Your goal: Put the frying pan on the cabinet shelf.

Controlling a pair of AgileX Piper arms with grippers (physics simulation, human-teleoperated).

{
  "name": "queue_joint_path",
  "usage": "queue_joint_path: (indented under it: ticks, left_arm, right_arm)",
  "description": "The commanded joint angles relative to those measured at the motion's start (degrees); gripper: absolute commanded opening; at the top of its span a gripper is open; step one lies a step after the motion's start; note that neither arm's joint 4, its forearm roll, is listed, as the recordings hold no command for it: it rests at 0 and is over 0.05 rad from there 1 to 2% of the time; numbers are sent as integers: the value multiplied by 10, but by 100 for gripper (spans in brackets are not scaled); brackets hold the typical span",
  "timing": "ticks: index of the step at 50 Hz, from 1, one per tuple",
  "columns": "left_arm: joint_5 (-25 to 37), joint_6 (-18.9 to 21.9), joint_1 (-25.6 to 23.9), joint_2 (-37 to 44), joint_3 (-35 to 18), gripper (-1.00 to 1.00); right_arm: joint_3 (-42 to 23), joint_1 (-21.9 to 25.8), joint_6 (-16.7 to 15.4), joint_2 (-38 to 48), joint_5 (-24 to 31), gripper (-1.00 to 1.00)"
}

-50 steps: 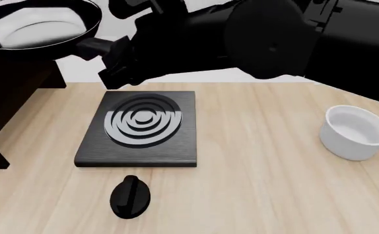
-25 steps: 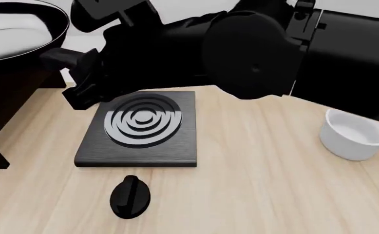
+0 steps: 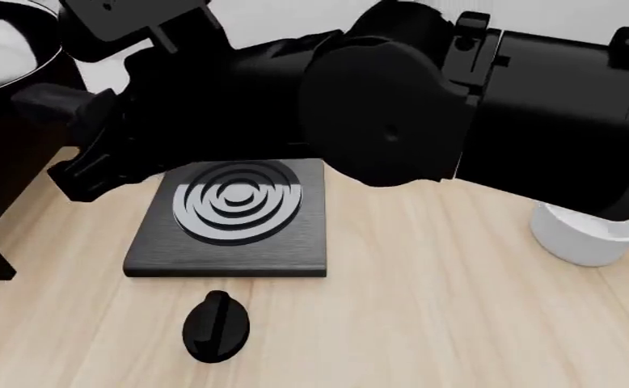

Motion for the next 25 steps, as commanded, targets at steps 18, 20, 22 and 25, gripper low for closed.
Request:
queue_joint_path:
  ticks: [18, 20, 22, 25]
  left_arm:
    - [-13, -10, 4, 3, 17, 100]
    - [-16, -11, 5, 2, 21, 100]
    - [-16, -12, 5, 2, 21, 100]
    - [-16, -13, 5, 2, 21, 100]
  right_arm:
    - [-28, 39, 17, 0, -19, -100]
    - [-27, 40, 16, -1, -22, -100]
    - [-26, 44, 16, 0, -22, -100]
    - [-25, 45, 18, -2, -26, -100]
